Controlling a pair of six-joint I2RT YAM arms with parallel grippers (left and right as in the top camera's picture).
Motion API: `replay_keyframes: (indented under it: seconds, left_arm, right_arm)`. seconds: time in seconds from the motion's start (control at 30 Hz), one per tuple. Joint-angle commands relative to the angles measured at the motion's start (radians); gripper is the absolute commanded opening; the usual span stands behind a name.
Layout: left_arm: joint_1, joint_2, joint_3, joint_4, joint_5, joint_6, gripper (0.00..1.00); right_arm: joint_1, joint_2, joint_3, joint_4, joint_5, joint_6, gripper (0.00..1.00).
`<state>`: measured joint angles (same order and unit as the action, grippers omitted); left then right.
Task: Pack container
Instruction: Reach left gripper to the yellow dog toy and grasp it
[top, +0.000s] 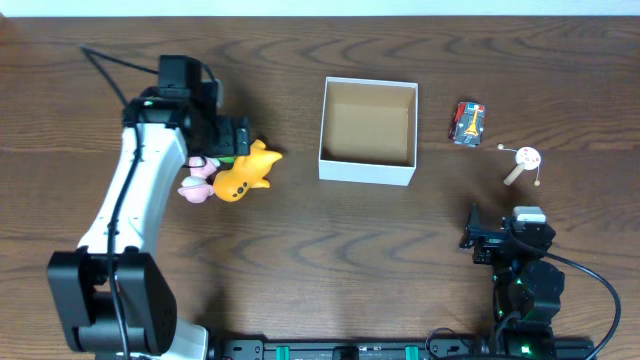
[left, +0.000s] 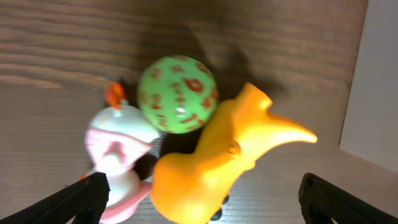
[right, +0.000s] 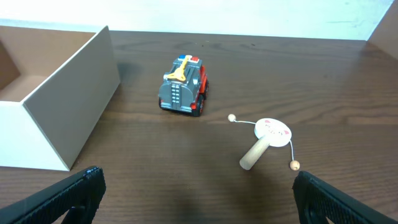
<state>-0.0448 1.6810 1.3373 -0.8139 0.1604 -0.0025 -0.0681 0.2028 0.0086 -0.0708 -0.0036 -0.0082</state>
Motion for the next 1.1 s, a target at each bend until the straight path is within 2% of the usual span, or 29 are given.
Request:
replay_keyframes:
  seconds: [0.0, 0.47, 0.63, 1.07]
  left_arm:
    - [-0.031, 0.037, 0.015, -0.026, 0.015, 0.103, 0.99]
    - [-0.044, 0.157, 0.008, -0.068, 0.012, 0.171, 0.93]
    - [-0.044, 0.173, 0.008, -0.074, 0.012, 0.179, 0.84]
    - [-0.044, 0.176, 0.008, -0.097, 0.013, 0.182, 0.85]
  right_arm:
    - [0.021, -0.002, -0.003, -0.003, 0.006, 0.003, 0.99]
    - [0.021, -0.002, -0.003, -0.003, 0.006, 0.003, 0.99]
    - [0.021, -0.002, -0.003, -0.003, 0.006, 0.003, 0.99]
    - [0.021, -0.002, -0.003, -0.003, 0.006, 0.003, 0.99]
